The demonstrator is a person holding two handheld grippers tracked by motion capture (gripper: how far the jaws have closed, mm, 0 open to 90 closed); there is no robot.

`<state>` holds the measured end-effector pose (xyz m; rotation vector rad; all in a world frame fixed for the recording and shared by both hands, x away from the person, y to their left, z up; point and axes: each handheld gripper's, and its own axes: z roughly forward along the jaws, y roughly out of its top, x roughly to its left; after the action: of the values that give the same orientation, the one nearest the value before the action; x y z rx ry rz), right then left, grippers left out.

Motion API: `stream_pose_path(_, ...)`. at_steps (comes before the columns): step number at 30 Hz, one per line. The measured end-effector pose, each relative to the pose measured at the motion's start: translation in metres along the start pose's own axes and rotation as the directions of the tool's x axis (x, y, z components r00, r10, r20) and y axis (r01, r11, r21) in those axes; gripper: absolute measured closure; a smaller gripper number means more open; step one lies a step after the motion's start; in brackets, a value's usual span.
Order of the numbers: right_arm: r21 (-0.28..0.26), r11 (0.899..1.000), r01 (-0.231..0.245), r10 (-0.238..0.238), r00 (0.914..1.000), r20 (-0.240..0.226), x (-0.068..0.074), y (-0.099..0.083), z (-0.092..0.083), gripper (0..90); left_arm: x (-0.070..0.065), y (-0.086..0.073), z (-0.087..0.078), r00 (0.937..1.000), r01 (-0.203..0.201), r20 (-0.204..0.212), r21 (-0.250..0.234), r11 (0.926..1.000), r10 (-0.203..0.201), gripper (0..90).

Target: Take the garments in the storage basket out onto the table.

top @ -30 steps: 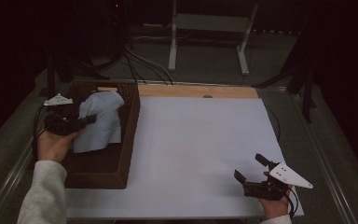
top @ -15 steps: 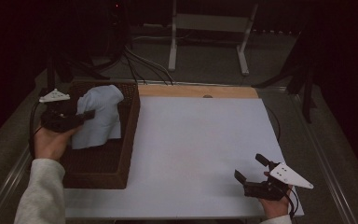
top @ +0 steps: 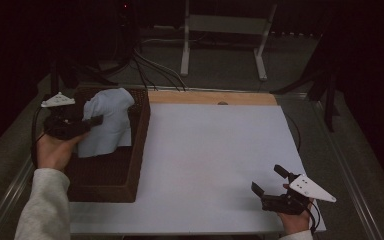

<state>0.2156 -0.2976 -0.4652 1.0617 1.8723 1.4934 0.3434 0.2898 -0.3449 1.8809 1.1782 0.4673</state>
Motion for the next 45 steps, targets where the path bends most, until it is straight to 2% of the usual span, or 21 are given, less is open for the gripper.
stream_pose_path(5,0.000,1.000,0.000,0.000,1.0000,0.000,0.000,0.000,0.000,0.0,-0.001,0.001,0.000,1.0000,0.000,0.006,-0.006,1.0000,0.000,74.1)
stream_pose_path(26,0.002,1.000,0.002,-0.002,1.0000,-0.003,0.000,0.000,0.001,0.0,-0.006,0.008,-0.004,0.9970,-0.001,0.077,-0.059,0.9982,0.006,74.1)
stream_pose_path(45,0.001,1.000,-0.001,0.001,1.0000,-0.002,-0.001,0.000,0.000,0.0,-0.020,0.018,-0.003,0.9929,-0.024,0.114,-0.088,0.9959,0.034,74.2)
